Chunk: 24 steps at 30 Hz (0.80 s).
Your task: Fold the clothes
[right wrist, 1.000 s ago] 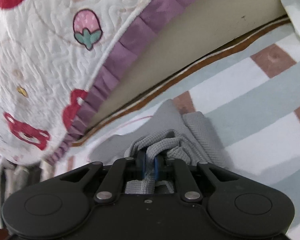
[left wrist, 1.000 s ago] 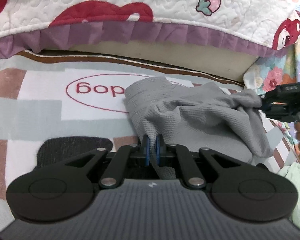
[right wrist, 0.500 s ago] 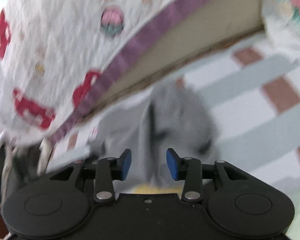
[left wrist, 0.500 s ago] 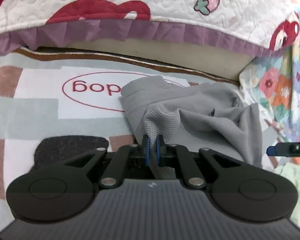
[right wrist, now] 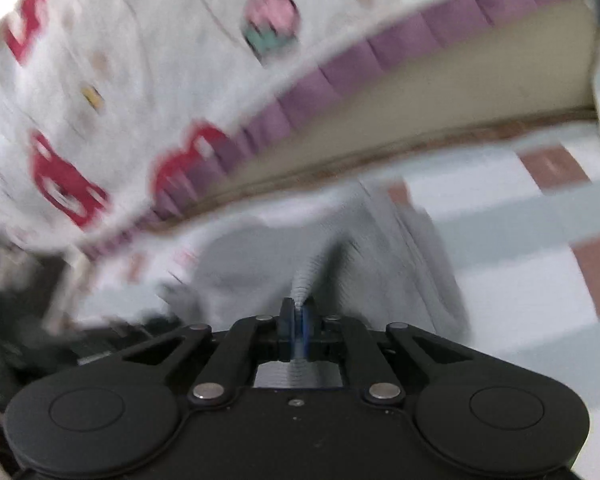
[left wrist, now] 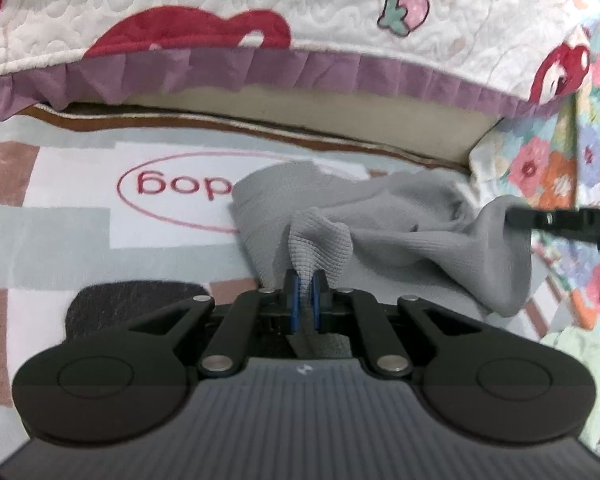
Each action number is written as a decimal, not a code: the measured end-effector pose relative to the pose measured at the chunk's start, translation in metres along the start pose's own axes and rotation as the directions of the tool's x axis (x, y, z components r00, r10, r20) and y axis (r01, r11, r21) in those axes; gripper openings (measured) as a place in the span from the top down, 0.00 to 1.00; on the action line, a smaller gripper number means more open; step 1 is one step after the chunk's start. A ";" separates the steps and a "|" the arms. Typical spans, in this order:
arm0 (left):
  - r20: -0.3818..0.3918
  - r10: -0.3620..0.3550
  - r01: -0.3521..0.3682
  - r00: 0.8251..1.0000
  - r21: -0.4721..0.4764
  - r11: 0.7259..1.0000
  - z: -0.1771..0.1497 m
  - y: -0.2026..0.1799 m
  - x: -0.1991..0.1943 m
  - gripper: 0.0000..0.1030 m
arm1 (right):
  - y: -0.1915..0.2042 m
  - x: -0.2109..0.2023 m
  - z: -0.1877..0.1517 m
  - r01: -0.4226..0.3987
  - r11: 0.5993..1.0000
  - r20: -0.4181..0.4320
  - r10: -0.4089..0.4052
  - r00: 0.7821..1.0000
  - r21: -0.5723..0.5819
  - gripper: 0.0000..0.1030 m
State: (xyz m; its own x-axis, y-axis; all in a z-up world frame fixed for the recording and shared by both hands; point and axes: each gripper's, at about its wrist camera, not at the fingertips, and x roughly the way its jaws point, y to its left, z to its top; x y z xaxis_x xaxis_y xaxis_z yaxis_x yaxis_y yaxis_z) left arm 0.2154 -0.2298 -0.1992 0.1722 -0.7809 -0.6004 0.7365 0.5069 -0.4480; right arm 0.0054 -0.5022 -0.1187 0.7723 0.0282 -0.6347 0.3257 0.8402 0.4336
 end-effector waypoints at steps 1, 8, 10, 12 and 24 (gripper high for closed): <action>0.004 -0.011 0.011 1.000 -0.010 1.000 0.001 0.000 -0.001 0.94 | 0.003 -0.004 0.009 0.008 0.999 0.017 -0.008 1.000 -0.031 0.95; 0.020 -0.026 0.027 0.999 -0.018 0.999 0.003 0.001 -0.007 0.94 | 0.001 0.021 0.064 0.089 0.975 -0.022 -0.095 0.995 -0.206 0.95; 0.023 -0.026 0.027 0.999 -0.011 1.000 0.004 0.002 -0.008 0.95 | 0.002 0.032 0.072 0.071 0.970 -0.044 -0.083 0.996 -0.234 0.95; 0.036 -0.035 0.036 0.999 -0.004 0.999 0.007 0.003 -0.014 0.95 | 0.002 0.040 0.078 0.075 0.962 -0.057 -0.093 0.994 -0.261 0.95; 0.037 0.026 -0.023 0.999 -0.070 0.997 0.017 0.020 0.000 0.95 | -0.014 0.046 0.075 0.297 0.932 0.102 -0.281 0.954 -0.208 0.93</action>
State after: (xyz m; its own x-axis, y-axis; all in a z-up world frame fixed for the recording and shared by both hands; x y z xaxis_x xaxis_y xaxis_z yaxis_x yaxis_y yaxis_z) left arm 0.2410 -0.2261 -0.1967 0.2152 -0.7805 -0.5869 0.6850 0.5490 -0.4790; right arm 0.0770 -0.5536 -0.1059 0.7008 -0.2645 -0.6625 0.4191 0.9042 0.0823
